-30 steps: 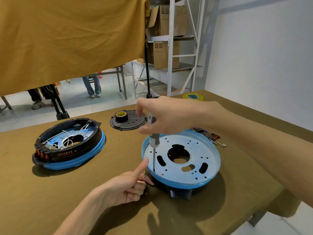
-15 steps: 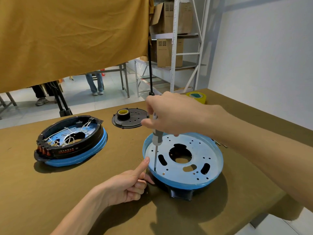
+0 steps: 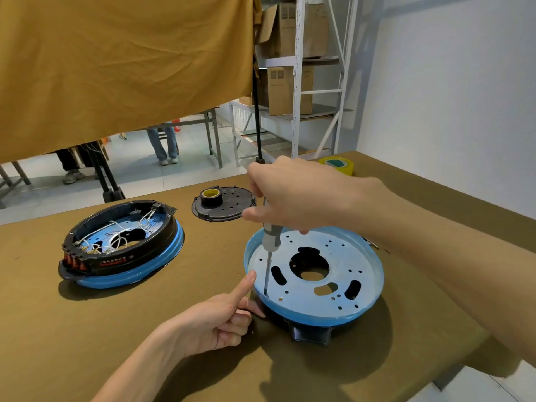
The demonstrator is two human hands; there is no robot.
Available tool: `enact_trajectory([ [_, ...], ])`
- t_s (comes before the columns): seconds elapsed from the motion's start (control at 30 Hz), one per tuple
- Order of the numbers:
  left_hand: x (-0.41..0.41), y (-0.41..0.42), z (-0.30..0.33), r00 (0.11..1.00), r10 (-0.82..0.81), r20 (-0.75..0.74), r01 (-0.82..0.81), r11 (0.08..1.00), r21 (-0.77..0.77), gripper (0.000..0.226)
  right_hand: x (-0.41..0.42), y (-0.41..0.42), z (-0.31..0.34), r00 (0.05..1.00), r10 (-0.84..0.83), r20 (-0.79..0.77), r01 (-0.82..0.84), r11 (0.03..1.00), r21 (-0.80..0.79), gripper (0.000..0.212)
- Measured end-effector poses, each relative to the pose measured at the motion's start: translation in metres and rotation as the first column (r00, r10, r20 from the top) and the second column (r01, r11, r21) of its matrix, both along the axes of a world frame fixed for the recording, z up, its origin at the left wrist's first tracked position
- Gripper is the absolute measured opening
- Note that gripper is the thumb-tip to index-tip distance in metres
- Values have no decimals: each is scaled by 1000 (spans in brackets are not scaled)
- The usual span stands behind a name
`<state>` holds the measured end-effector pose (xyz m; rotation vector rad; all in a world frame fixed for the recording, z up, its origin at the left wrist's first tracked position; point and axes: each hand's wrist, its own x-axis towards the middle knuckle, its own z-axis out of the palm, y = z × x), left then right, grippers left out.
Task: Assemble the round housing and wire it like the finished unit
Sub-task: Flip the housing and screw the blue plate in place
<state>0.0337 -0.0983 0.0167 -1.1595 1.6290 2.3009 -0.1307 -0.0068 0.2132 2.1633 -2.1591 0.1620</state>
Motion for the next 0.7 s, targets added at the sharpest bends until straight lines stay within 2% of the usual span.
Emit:
enact_trajectory([
  [0.07, 0, 0, 1, 1000, 1, 1, -1, 1000, 1, 92, 0, -1, 0, 1000, 21, -12, -21, 1000, 1, 40],
  [0.17, 0, 1, 2, 1000, 1, 3, -1, 1000, 3, 92, -3, 1, 6, 991, 37, 128, -59, 984, 169, 45],
  [0.23, 0, 1, 2, 1000, 1, 8, -1, 1000, -6, 93, -1, 1, 2, 993, 32, 111, -44, 993, 112, 33],
  [0.3, 0, 2, 2, 1000, -3, 8, 3, 1000, -14, 94, 2, -1, 1, 998, 33, 51, -35, 998, 48, 36],
  [0.4, 1, 2, 3, 1000, -1, 1, 1, 1000, -6, 94, 0, 3, 8, 986, 40, 159, -70, 981, 184, 45],
  [0.43, 1, 2, 4, 1000, 0, -2, 0, 1000, -3, 93, 0, 4, 8, 988, 38, 149, -66, 980, 186, 42],
  [0.5, 1, 2, 4, 1000, 1, -1, -1, 1000, -3, 92, 2, 4, 4, 999, 32, 40, -35, 996, 80, 32],
  [0.53, 1, 2, 4, 1000, 1, 0, -1, 1000, -5, 92, 4, 3, 3, 1000, 30, -9, -29, 999, 28, 34],
  [0.57, 1, 3, 3, 1000, 0, 0, 0, 1000, -8, 92, 4, 3, 2, 999, 34, 5, -34, 999, 31, 37],
  [0.63, 1, 3, 3, 1000, -4, -5, 4, 1000, -14, 92, 2, 5, 8, 994, 37, 102, -51, 989, 140, 45],
  [0.7, 1, 2, 3, 1000, -2, -8, 2, 1000, -15, 93, 1, 6, 10, 990, 23, 137, -48, 981, 186, 43],
])
